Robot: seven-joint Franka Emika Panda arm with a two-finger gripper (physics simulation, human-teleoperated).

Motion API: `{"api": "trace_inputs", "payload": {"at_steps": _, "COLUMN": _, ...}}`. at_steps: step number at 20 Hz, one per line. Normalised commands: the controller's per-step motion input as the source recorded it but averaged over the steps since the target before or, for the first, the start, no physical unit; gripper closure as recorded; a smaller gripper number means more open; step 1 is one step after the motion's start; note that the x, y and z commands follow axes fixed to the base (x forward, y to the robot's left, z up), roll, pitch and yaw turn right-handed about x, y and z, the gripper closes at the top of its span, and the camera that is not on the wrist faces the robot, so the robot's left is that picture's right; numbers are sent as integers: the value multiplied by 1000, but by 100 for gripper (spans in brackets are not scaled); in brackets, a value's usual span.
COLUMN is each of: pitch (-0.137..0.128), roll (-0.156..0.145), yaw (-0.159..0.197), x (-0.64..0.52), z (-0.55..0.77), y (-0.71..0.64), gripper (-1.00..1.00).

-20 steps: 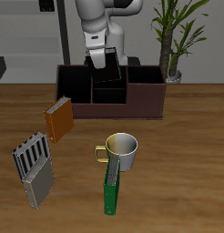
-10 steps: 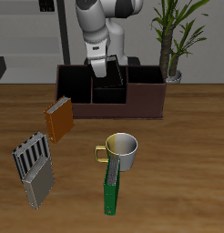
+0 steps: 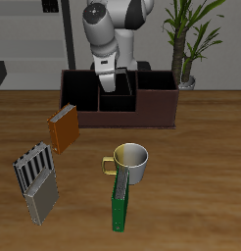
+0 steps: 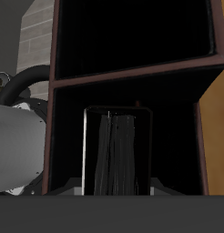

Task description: Place the black book into the back desk caddy's back compartment and place the striped book into the back desk caddy's right compartment

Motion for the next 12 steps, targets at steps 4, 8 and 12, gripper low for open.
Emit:
{"api": "trace_inputs", "payload": {"at_steps": 4, "pitch": 51, "roll": -4, "yaw": -2, "x": -6, "z": -233, "y": -28, "gripper": 100}}
{"api": "trace_inputs", "payload": {"at_steps": 8, "pitch": 25, "roll": -46, "yaw": -70, "x": 53, "z": -61, "y": -40, "gripper": 100}}
{"api": "trace_inputs", "payload": {"at_steps": 12, "pitch": 51, "roll": 7, "yaw": -65, "x": -40, "z": 60, "y": 18, "gripper": -100}}
